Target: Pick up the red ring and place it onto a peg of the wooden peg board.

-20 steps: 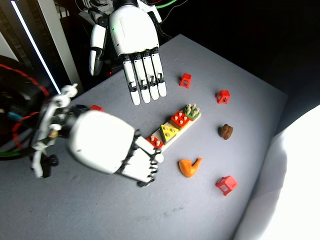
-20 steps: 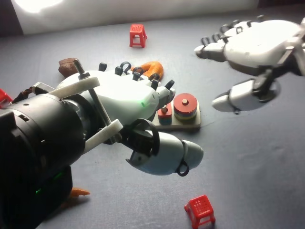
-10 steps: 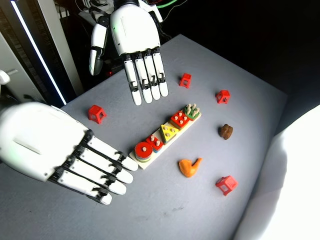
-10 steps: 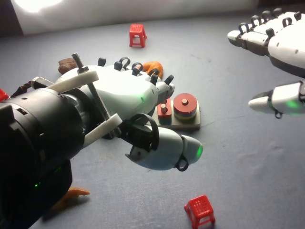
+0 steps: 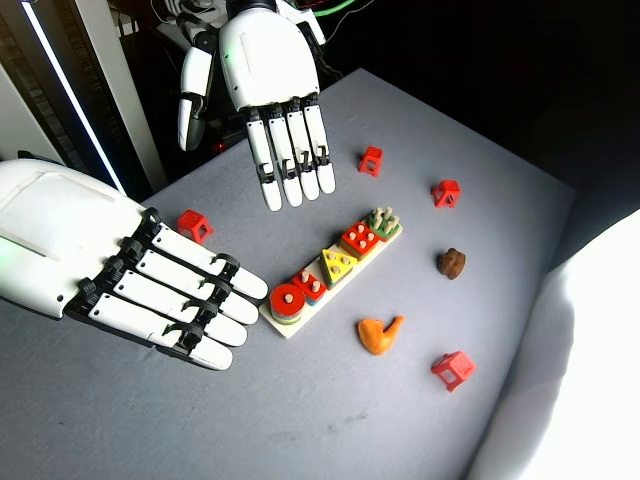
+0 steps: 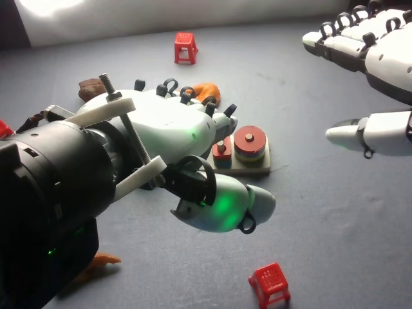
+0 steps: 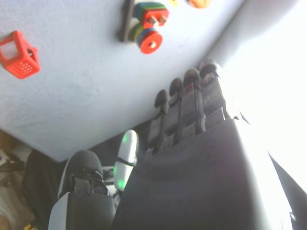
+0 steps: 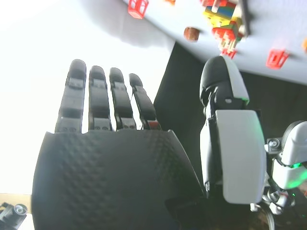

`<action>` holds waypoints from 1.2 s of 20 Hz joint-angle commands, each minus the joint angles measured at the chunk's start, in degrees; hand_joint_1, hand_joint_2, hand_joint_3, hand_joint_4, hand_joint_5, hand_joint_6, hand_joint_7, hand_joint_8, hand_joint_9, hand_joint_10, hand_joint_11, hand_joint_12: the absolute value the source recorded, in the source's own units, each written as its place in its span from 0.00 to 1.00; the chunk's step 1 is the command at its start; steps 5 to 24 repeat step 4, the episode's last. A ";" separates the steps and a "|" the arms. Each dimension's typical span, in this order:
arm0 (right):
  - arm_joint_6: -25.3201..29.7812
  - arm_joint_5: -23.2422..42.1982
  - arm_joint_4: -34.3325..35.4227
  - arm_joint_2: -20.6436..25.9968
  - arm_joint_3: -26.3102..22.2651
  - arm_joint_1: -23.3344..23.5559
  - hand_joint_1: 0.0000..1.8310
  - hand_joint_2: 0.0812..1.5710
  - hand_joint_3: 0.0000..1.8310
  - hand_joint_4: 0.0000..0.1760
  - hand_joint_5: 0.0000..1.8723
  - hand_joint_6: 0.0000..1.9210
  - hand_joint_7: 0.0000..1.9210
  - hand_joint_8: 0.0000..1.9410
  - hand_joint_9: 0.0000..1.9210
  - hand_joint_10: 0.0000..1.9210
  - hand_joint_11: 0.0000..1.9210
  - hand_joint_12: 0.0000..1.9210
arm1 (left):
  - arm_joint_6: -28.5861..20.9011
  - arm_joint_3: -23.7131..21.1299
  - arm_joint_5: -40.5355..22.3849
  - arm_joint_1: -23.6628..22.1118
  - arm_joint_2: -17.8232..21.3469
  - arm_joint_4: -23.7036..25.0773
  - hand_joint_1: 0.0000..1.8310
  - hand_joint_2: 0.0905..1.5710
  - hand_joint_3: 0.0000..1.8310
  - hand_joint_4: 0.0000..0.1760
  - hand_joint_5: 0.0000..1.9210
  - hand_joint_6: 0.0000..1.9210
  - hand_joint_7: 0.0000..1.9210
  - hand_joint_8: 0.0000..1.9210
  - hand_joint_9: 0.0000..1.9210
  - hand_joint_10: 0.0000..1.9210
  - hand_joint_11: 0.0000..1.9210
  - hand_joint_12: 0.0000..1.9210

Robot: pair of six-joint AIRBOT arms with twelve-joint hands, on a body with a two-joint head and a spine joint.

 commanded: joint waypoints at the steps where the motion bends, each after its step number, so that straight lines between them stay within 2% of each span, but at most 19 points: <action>1: 0.62 5.10 -2.89 0.22 0.07 0.77 0.25 0.75 0.00 0.00 0.00 0.00 0.00 0.00 0.00 0.00 0.00 0.00 | 0.32 0.04 -1.18 -0.37 -0.21 4.00 0.00 0.71 0.00 0.00 0.04 0.00 0.04 0.00 0.02 0.00 0.01 0.01; 4: 2.78 5.94 -6.88 0.06 0.06 -0.75 0.25 0.76 0.01 0.00 0.00 0.00 0.00 0.00 0.00 0.00 0.00 0.00 | 0.44 0.18 -1.31 -0.23 -0.20 4.01 0.00 0.72 0.00 0.00 0.03 0.00 0.03 0.00 0.01 0.00 0.00 0.00; 24: 2.78 5.94 -6.88 0.06 0.06 -0.75 0.25 0.76 0.01 0.00 0.00 0.00 0.00 0.00 0.00 0.00 0.00 0.00 | 0.44 0.18 -1.31 -0.23 -0.20 4.01 0.00 0.72 0.00 0.00 0.03 0.00 0.03 0.00 0.01 0.00 0.00 0.00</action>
